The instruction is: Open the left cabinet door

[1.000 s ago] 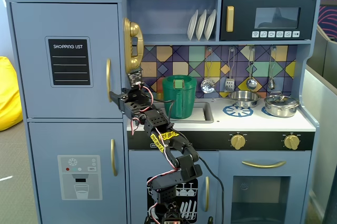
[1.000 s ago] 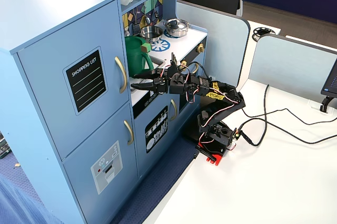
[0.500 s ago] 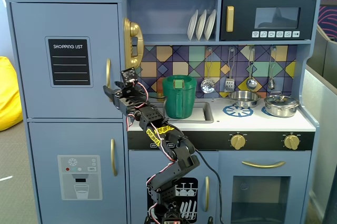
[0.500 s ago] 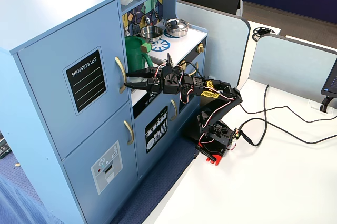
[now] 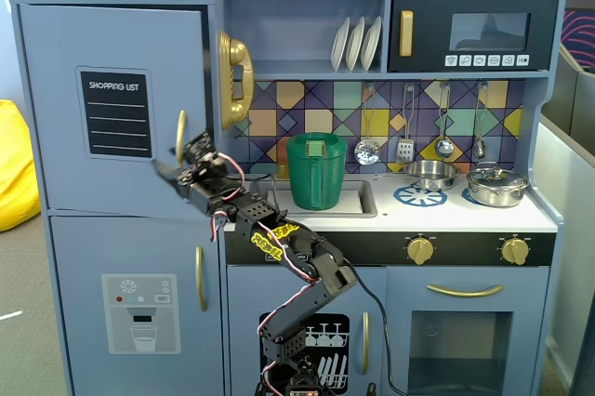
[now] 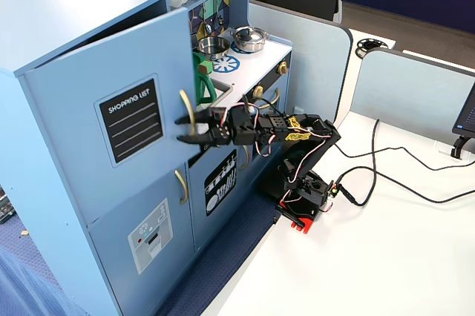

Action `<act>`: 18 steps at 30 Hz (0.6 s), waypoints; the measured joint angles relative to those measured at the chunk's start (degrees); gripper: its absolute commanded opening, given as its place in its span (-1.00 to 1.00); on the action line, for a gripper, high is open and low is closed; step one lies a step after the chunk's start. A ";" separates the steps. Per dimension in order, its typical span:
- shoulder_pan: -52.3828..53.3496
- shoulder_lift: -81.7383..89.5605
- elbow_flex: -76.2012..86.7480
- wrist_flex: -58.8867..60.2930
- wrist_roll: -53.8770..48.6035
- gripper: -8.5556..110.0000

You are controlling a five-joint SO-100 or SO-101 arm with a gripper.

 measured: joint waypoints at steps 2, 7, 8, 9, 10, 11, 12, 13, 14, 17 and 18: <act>-2.81 1.41 1.32 0.00 -1.49 -0.72; -4.66 5.71 5.10 -1.23 -3.43 -0.72; -4.66 6.94 6.15 -1.49 -3.34 -0.71; -4.66 8.17 7.21 -1.85 -3.25 -0.71; -4.66 9.58 8.44 -2.29 -3.08 -0.71; -4.66 11.25 9.67 -2.81 -2.90 -0.71; -4.57 12.92 10.81 -3.34 -2.72 -0.71; -4.04 14.68 11.95 -3.52 -2.55 -0.71; -3.34 16.44 12.92 -3.60 -2.46 -0.71; -1.23 21.80 14.33 -3.52 -2.11 -0.72; -0.18 23.47 14.33 -3.08 -1.85 -0.72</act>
